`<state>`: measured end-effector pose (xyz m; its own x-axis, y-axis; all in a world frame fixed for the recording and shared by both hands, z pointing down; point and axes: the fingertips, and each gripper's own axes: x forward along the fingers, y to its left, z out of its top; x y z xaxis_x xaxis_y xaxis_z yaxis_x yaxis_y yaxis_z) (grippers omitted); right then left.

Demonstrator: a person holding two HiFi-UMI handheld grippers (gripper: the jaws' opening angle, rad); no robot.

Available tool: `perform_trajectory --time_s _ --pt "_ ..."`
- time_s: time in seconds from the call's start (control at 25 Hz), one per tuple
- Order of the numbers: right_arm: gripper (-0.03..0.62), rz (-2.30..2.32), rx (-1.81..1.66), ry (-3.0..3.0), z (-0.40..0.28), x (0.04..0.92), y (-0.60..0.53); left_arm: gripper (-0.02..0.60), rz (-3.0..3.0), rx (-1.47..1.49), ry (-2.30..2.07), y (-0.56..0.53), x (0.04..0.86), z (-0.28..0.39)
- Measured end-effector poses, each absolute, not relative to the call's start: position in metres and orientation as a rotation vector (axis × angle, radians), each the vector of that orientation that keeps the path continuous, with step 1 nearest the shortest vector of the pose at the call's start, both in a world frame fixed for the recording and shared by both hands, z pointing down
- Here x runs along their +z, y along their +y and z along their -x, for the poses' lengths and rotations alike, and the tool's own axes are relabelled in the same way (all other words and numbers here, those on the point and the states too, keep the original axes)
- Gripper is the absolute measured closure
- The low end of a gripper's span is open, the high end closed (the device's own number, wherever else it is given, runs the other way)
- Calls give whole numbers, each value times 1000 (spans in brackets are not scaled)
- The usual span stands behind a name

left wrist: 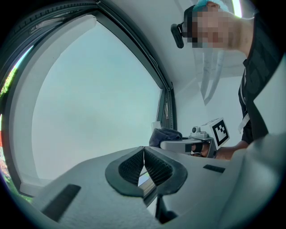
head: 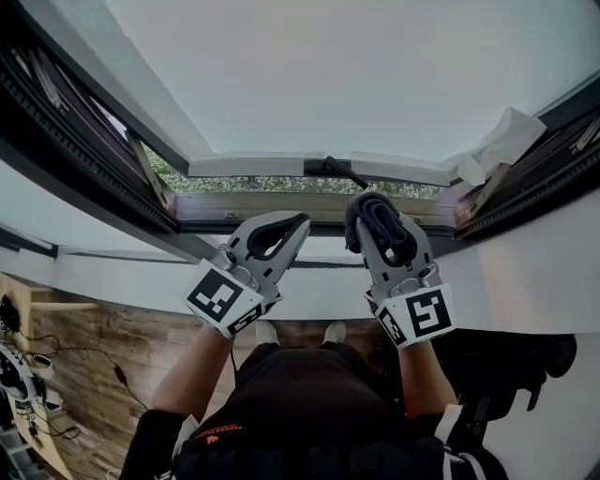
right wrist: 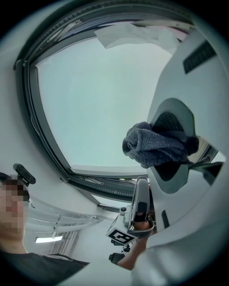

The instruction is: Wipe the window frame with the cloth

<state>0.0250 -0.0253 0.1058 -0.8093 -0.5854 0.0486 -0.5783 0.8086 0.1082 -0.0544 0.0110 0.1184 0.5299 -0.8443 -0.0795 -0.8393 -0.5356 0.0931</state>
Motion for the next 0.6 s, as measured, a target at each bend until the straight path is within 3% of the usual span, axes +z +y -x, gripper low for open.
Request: perform_trajectory --time_s 0.6 --pt "487 -914 -133 -2905 -20 109 -24 561 -2704 -184 -1495 12 120 55"
